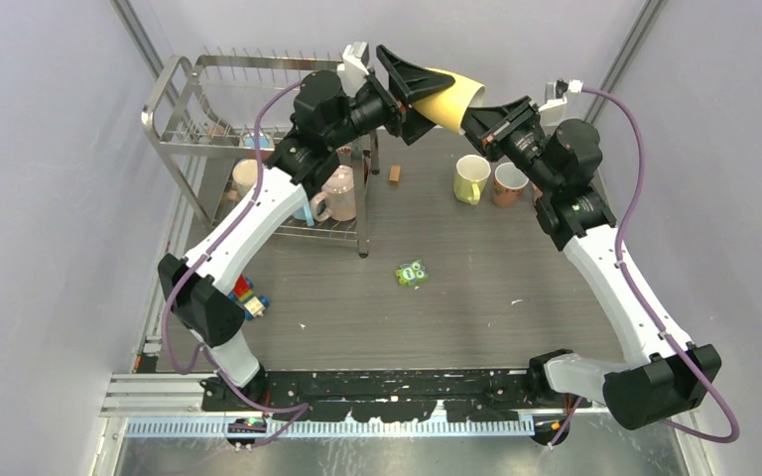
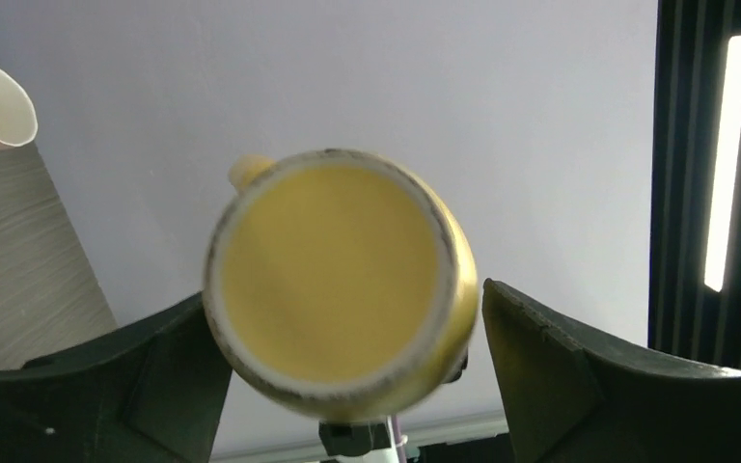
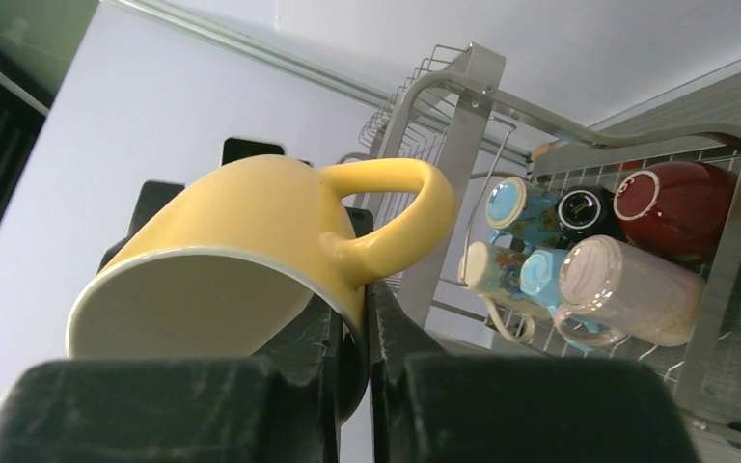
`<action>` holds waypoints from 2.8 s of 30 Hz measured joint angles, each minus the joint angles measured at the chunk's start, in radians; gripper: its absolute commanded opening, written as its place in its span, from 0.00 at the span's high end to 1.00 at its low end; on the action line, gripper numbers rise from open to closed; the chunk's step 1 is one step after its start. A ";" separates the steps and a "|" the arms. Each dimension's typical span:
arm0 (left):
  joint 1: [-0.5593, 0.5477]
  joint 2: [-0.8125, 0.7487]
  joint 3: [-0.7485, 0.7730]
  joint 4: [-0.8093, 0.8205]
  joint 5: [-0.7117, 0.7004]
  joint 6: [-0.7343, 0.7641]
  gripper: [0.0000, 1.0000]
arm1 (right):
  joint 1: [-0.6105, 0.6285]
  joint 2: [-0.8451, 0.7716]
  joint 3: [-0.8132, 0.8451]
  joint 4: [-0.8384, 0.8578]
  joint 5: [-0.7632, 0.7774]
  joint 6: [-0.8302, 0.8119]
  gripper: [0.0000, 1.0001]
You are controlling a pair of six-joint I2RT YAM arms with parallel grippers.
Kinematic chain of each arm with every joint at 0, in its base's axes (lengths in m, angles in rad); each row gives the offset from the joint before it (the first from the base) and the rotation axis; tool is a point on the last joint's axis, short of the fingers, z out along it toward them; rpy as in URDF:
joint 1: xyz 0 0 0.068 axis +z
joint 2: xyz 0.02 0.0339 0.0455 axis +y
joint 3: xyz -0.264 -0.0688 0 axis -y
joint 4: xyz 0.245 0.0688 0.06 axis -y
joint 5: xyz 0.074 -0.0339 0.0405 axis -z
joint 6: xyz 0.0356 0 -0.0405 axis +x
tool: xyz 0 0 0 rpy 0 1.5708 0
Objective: Unload the cups from the dish rack
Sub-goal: Place the cup at the center of the board.
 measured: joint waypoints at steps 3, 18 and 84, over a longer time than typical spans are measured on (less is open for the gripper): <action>-0.008 -0.018 0.001 -0.011 0.002 0.067 0.02 | 0.001 -0.003 -0.001 -0.005 0.014 0.045 0.99; -0.014 -0.062 0.028 -0.108 -0.002 0.225 0.00 | -0.016 -0.044 -0.029 -0.033 0.089 0.106 0.99; -0.060 -0.645 -0.154 -0.793 -0.204 0.931 0.00 | 0.088 1.206 1.291 -1.360 0.446 -0.845 0.99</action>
